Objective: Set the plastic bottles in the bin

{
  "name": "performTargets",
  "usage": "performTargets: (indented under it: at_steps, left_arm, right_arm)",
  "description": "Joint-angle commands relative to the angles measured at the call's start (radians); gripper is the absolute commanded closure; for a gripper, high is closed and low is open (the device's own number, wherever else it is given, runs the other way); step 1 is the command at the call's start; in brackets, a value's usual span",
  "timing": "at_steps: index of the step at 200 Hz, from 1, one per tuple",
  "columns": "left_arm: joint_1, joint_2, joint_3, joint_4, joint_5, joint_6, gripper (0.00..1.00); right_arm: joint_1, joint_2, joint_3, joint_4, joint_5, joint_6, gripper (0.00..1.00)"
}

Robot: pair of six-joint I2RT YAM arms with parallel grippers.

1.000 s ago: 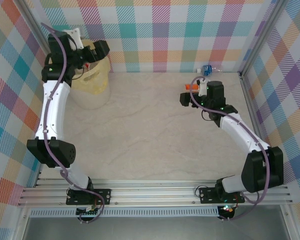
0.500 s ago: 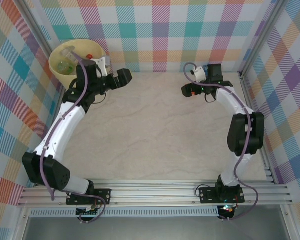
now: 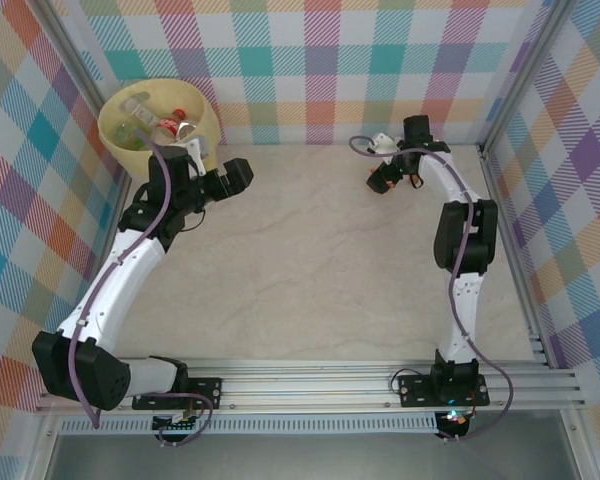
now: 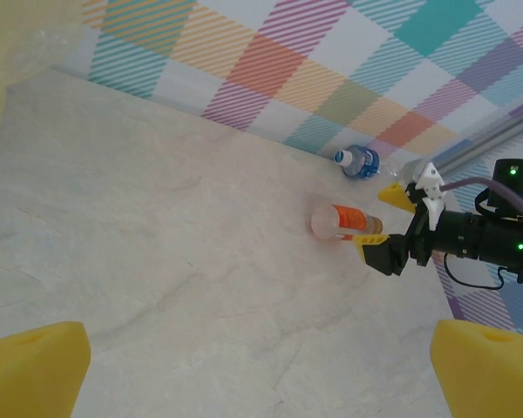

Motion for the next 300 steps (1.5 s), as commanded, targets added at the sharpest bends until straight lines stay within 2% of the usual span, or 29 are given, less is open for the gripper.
performTargets:
  at_steps: [1,31,59,113,137,173,203,225,252,300]
  left_arm:
    - [-0.005,-0.011,-0.001,-0.002,-0.046,0.010,0.00]
    - [-0.005,0.017,-0.001,-0.003,-0.055,0.011,0.00]
    - [-0.005,0.045,0.004,-0.007,-0.066,0.011,0.00]
    - [-0.005,0.094,0.028,-0.021,-0.064,0.019,0.00]
    - [-0.005,0.105,0.036,-0.027,-0.063,0.021,0.00]
    - [-0.005,0.105,0.036,-0.028,-0.064,0.019,0.00]
    - [-0.005,0.103,0.028,-0.021,-0.038,0.018,0.00]
    - [-0.005,0.104,0.023,-0.011,-0.017,0.016,0.00]
    - [-0.010,0.109,0.023,0.000,0.009,0.011,0.00]
    - [-0.026,0.112,-0.011,0.040,0.075,0.005,0.00]
  right_arm:
    - [-0.007,0.063,0.097,-0.080,0.028,-0.180,0.00]
    - [-0.007,0.163,0.242,-0.133,0.011,-0.255,0.00]
    - [-0.007,0.213,0.261,-0.133,-0.002,-0.337,0.01]
    - [-0.013,0.279,0.286,-0.175,-0.121,-0.304,0.07]
    - [-0.012,0.301,0.293,-0.158,-0.124,-0.267,0.16]
    - [-0.008,0.299,0.314,-0.131,-0.150,-0.153,0.32]
    - [0.001,0.222,0.262,-0.069,-0.152,-0.008,0.49]
    - [0.009,0.105,0.091,0.067,-0.159,0.085,0.51]
    - [0.017,-0.045,-0.115,0.209,-0.183,0.233,0.59]
    - [0.020,-0.257,-0.319,0.265,-0.163,0.589,0.61]
